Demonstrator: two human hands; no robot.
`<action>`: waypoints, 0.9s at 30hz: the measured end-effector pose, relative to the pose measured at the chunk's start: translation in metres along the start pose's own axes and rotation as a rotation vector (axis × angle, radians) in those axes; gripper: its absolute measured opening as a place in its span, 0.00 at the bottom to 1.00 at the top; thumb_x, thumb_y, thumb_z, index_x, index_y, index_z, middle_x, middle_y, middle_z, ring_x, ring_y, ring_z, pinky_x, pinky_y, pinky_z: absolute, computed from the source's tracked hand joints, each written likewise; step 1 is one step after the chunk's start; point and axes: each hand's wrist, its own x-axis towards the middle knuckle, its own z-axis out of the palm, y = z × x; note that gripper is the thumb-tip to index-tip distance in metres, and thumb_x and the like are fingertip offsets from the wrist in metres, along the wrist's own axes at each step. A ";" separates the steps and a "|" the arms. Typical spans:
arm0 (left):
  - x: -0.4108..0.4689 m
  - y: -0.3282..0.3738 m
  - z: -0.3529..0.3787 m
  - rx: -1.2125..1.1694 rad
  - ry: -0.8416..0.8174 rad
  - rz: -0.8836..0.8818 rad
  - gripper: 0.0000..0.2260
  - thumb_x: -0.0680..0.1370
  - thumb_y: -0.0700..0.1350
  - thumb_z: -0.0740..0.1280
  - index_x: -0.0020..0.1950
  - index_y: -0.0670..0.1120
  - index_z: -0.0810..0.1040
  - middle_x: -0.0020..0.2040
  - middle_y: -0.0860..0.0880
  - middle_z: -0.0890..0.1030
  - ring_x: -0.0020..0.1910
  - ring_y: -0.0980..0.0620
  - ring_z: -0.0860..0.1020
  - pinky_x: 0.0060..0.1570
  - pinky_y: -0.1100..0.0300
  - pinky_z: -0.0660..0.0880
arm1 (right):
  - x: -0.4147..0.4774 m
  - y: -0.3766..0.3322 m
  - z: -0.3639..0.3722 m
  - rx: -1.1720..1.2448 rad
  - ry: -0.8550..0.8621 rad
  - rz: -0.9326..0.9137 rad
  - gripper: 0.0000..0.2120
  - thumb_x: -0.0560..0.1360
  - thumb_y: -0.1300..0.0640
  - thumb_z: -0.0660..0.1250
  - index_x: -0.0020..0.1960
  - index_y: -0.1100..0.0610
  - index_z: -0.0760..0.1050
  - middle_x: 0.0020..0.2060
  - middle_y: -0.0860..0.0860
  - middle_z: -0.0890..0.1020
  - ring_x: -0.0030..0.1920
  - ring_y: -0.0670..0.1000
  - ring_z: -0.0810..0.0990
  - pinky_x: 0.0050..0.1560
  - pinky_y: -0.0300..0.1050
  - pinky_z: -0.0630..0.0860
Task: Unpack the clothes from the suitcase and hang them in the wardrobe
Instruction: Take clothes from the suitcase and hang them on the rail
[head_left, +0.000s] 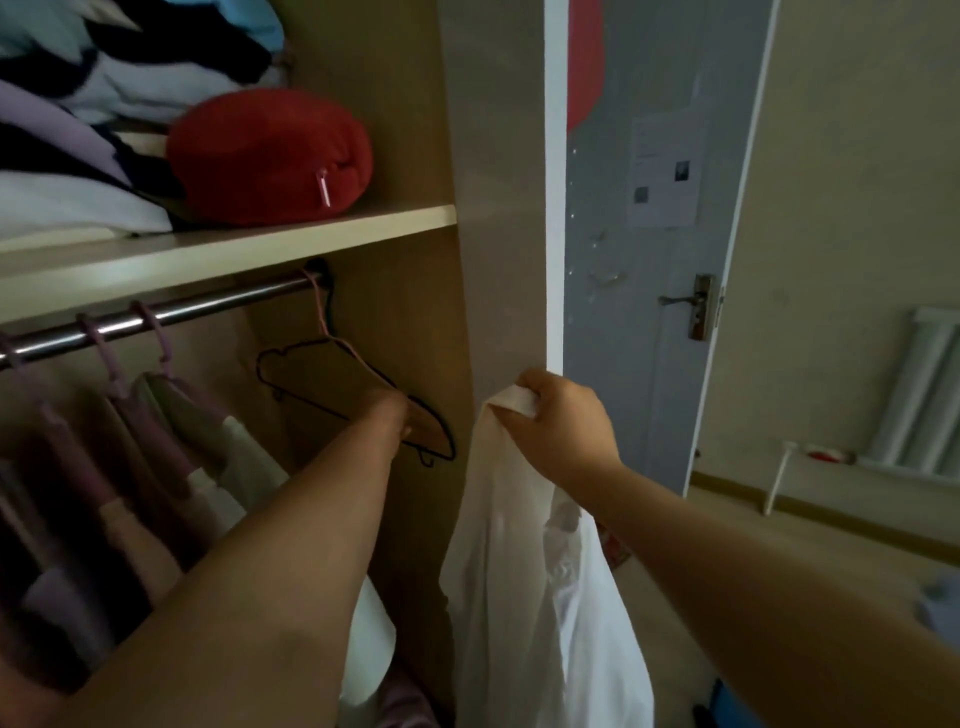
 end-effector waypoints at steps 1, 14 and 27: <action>0.008 -0.001 0.001 0.025 -0.011 -0.003 0.14 0.81 0.41 0.57 0.65 0.37 0.71 0.37 0.45 0.72 0.31 0.51 0.70 0.28 0.62 0.67 | 0.001 -0.001 0.003 -0.009 0.003 0.003 0.13 0.74 0.46 0.67 0.54 0.52 0.77 0.43 0.50 0.82 0.44 0.52 0.80 0.43 0.48 0.79; 0.033 0.000 0.006 -0.072 -0.090 -0.038 0.19 0.81 0.46 0.61 0.70 0.40 0.67 0.56 0.41 0.75 0.55 0.44 0.75 0.45 0.57 0.70 | 0.005 0.003 0.022 0.004 -0.026 0.037 0.11 0.73 0.45 0.66 0.51 0.51 0.77 0.43 0.48 0.82 0.43 0.50 0.79 0.44 0.48 0.79; 0.010 0.005 -0.011 -0.182 0.068 0.146 0.06 0.79 0.41 0.62 0.56 0.45 0.72 0.48 0.46 0.75 0.45 0.48 0.74 0.47 0.56 0.73 | -0.005 0.017 0.021 0.040 -0.061 0.049 0.11 0.74 0.46 0.66 0.51 0.52 0.77 0.41 0.48 0.80 0.43 0.50 0.79 0.44 0.48 0.79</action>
